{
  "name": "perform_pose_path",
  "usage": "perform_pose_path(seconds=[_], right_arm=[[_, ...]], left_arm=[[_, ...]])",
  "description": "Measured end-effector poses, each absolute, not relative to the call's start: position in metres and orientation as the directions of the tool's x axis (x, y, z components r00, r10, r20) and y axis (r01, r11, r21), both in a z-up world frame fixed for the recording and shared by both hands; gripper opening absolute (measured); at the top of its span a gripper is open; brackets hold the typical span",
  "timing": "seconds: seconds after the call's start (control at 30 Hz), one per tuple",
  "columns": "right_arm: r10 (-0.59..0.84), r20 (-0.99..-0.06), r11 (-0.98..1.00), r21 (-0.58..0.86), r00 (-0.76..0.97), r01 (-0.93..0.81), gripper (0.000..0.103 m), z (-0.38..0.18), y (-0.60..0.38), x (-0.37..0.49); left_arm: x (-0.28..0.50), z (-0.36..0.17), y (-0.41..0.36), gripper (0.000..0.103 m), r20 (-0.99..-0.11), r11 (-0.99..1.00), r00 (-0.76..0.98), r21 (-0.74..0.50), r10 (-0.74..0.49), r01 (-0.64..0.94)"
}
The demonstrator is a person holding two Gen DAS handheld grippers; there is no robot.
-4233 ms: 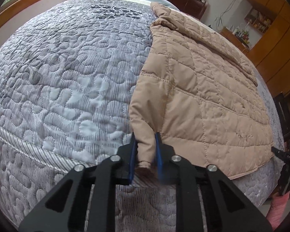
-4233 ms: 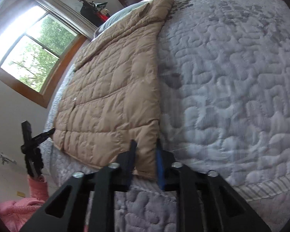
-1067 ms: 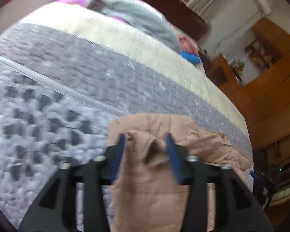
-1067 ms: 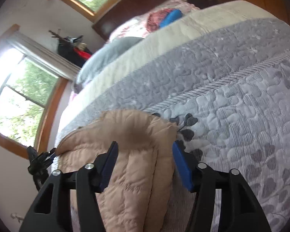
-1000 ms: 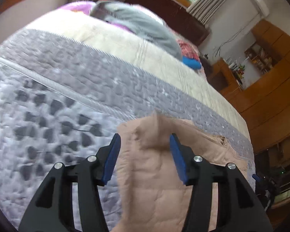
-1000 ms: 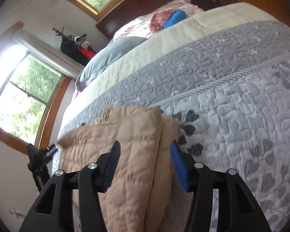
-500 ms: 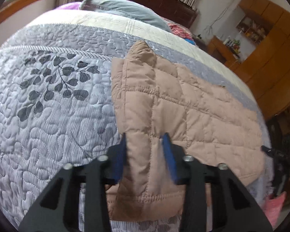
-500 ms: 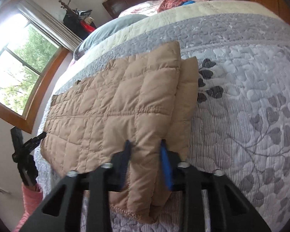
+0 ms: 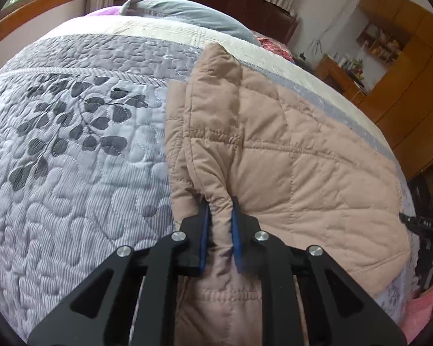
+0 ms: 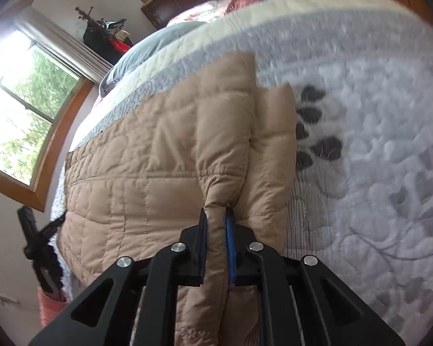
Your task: Fold large clothes
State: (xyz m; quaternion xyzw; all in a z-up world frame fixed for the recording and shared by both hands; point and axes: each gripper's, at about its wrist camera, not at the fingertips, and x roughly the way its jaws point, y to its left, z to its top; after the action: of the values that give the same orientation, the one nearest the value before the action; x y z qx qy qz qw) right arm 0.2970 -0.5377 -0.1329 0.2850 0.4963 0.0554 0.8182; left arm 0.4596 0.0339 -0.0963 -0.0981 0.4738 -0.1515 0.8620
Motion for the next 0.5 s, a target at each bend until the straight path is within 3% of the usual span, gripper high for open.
perform_pose_path(seconds=[0.17, 0.2, 0.27, 0.33, 0.43, 0.5], right_arm=[[0.417, -0.753, 0.791, 0.577, 0.508, 0.205, 0.012, -0.14, -0.547, 0.294], [0.417, -0.751, 0.787, 0.58, 0.513, 0.209, 0.016, -0.139, -0.548, 0.291], [0.404, -0.741, 0.782, 0.584, 0.537, 0.217, 0.022, -0.131, -0.555, 0.281], [0.34, -0.749, 0.811, 0.54, 0.569, 0.226, 0.029, -0.116, -0.56, 0.265], [0.227, -0.775, 0.873, 0.43, 0.589, 0.23, 0.03, -0.084, -0.542, 0.239], [0.243, -0.782, 0.883, 0.423, 0.574, 0.202, 0.03, -0.073, -0.524, 0.237]], left_arm=[[0.464, -0.095, 0.032, 0.016, -0.802, 0.94, 0.49, -0.308, -0.341, 0.149], [0.465, -0.091, 0.034, 0.016, -0.806, 0.938, 0.482, -0.32, -0.344, 0.134], [0.462, -0.078, 0.046, 0.024, -0.802, 0.928, 0.478, -0.359, -0.359, 0.095], [0.456, -0.066, 0.059, 0.045, -0.805, 0.935, 0.495, -0.353, -0.327, 0.045], [0.438, -0.038, 0.058, 0.046, -0.784, 0.955, 0.562, -0.295, -0.265, 0.039], [0.425, -0.023, 0.039, 0.046, -0.771, 0.956, 0.573, -0.277, -0.279, 0.092]])
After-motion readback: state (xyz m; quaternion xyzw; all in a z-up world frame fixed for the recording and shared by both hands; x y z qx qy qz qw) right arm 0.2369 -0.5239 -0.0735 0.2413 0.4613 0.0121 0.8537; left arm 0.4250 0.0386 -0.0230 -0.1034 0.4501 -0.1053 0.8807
